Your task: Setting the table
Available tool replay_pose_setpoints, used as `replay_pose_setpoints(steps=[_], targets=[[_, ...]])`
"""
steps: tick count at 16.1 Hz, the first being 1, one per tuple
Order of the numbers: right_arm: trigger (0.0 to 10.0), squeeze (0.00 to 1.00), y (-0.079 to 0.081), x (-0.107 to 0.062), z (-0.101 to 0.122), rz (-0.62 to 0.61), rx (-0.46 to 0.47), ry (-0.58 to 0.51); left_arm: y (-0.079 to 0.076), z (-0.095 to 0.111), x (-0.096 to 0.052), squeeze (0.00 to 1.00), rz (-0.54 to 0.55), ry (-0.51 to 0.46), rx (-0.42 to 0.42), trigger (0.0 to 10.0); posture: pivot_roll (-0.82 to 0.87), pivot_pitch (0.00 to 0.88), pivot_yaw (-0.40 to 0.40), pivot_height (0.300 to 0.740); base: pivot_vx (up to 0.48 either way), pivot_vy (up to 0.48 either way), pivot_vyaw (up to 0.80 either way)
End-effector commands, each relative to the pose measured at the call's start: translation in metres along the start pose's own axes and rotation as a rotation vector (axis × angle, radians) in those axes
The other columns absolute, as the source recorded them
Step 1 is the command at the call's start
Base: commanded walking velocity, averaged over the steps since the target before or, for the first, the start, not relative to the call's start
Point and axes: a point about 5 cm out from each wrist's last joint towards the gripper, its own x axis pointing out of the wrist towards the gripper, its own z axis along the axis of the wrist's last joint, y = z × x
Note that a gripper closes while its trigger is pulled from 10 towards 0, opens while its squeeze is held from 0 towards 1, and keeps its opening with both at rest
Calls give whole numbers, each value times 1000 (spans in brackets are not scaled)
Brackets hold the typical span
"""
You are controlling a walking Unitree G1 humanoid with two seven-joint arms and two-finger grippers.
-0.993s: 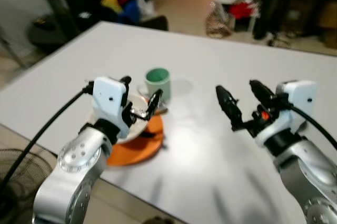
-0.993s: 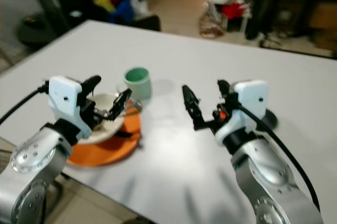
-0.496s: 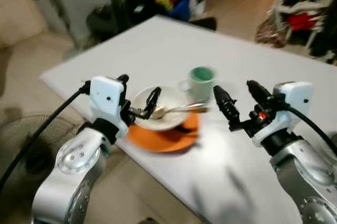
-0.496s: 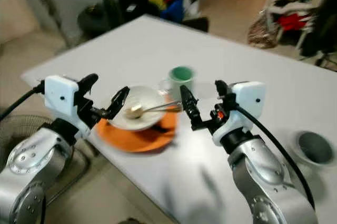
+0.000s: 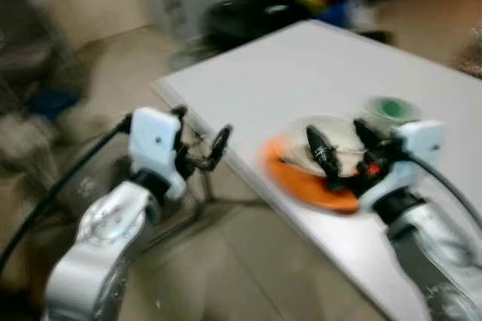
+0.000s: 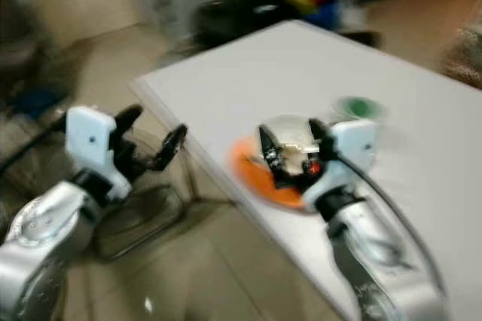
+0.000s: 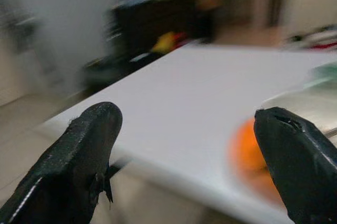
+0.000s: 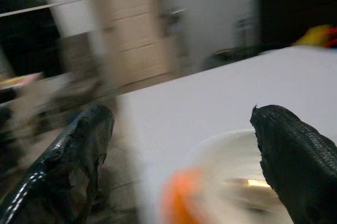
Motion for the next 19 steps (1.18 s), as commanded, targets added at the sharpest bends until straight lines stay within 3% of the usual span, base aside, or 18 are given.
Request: replay_pose_setpoints(steps=[1, 6, 13, 19], targets=[[10000, 1000, -2, -2, 4, -14, -21, -16, 0, 2, 1, 0, 6, -9, 2, 10000, 108, 0, 80, 740, 0, 352, 800], [10000, 1000, -2, 0, 3, -9, -16, -14, 2, 0, 2, 0, 19, 1, 11, 10000, 113, 0, 74, 740, 0, 354, 800], [10000, 1000, -16, 8, -17, -93, 10, 82, 5, -2, 4, 0, 29, 8, 22, 10000, 114, 0, 73, 740, 0, 353, 0], [10000, 1000, -15, 11, -20, -73, 27, 105, 5, -3, 2, 0, 43, 11, 22, 10000, 119, 0, 63, 740, 0, 352, 0]])
